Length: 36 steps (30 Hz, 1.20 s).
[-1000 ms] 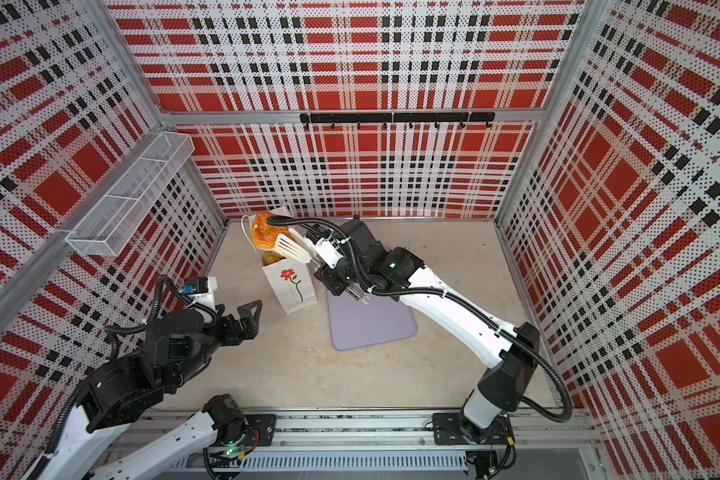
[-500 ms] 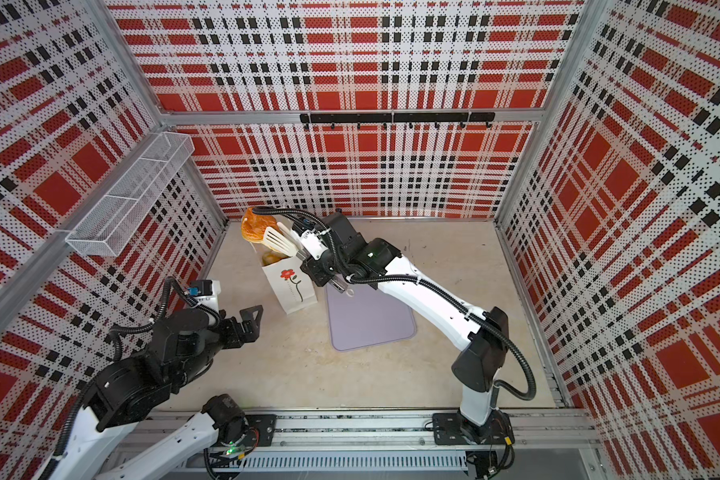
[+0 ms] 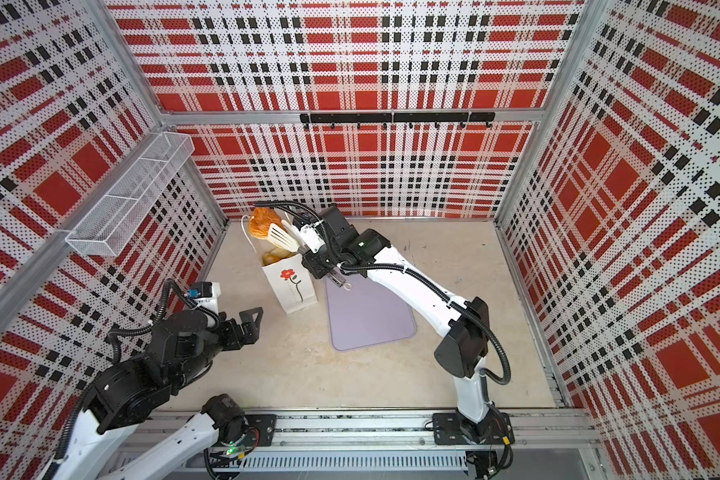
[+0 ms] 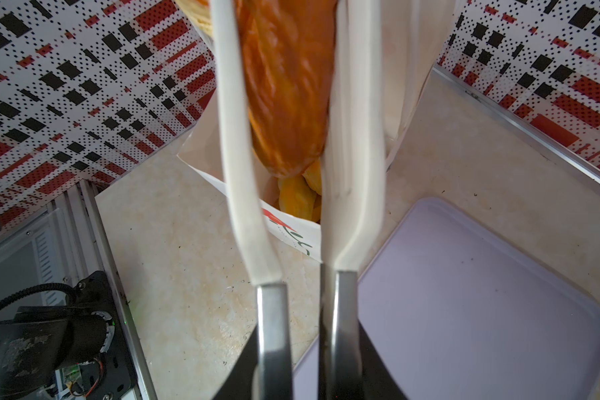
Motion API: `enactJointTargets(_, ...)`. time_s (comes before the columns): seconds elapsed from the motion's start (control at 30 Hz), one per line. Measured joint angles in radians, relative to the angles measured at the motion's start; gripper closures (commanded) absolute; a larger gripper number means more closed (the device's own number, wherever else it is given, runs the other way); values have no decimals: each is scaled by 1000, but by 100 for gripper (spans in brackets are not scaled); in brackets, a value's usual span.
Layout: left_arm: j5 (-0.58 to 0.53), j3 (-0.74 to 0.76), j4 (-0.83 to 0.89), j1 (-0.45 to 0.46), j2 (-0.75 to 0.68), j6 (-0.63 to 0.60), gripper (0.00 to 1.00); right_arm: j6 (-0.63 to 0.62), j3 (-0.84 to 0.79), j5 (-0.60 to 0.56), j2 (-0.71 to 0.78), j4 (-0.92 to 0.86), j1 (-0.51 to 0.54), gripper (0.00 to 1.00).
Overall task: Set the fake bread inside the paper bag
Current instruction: 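Open the right tongs to drop the pastry into the bag, then move the right tongs away from the bag and lower them beside the tray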
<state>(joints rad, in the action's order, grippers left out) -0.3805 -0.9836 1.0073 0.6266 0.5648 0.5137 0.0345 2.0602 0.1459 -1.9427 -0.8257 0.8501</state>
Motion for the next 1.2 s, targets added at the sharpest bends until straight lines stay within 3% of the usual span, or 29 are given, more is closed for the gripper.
enactJointTargets(0.53,17,11,5,-28,0,-14,1,-22,97,-67,-55,-103,0,41)
enactJointTargets(0.83,29,11,6,-31,8,-17,1,-42,100,-97,-39,-107,0,39)
enactJointTargets(0.97,30,13,7,-31,14,-17,1,-50,13,-116,53,-84,0,40)
enactJointTargets(1.2,27,47,6,-31,6,-9,1,-88,-299,-223,341,14,-8,41)
